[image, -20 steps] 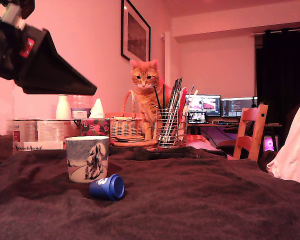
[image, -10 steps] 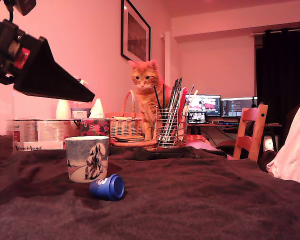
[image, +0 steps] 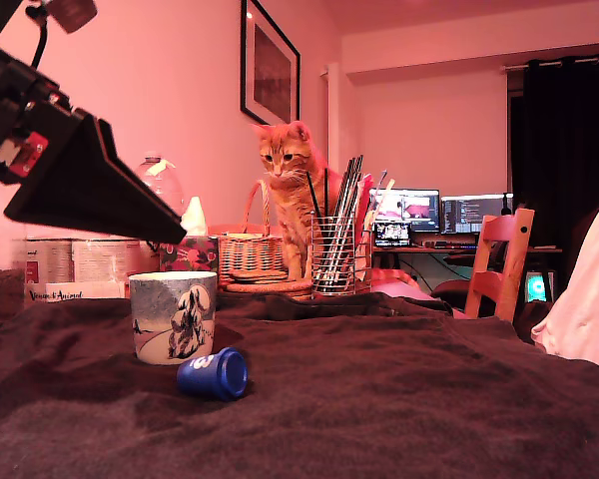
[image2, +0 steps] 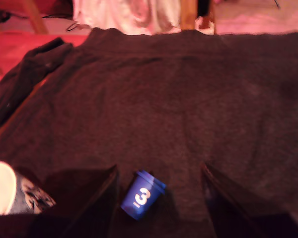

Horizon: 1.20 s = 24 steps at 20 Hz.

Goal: Pick up the coffee capsules on the table and drop them inside the coffee cup

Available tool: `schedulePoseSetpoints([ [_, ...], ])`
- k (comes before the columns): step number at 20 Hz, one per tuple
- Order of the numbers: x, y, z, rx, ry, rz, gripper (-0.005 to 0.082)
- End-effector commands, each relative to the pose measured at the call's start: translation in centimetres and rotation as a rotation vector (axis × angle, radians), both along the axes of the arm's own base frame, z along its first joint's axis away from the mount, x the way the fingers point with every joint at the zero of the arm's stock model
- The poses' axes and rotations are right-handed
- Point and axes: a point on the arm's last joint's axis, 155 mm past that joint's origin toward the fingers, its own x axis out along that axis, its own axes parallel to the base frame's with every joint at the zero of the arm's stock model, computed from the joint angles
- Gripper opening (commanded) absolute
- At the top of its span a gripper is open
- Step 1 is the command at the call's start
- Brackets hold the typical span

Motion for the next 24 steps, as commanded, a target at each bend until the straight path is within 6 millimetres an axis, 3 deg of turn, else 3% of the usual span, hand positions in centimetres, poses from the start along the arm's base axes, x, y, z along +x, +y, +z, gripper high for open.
schedulePoseSetpoints([
  [1,0.0,-0.1,-0.1,0.009,-0.002,-0.009,0.0459],
  [8,0.6,-0.4,-2.9,0.091,0.083,-0.037,0.0459],
  [17,3.4,-1.8,-3.5,0.183,0.125,-0.091,0.0457],
  [24,4.6,-1.9,-5.4,0.268,0.177,-0.112,0.0457],
])
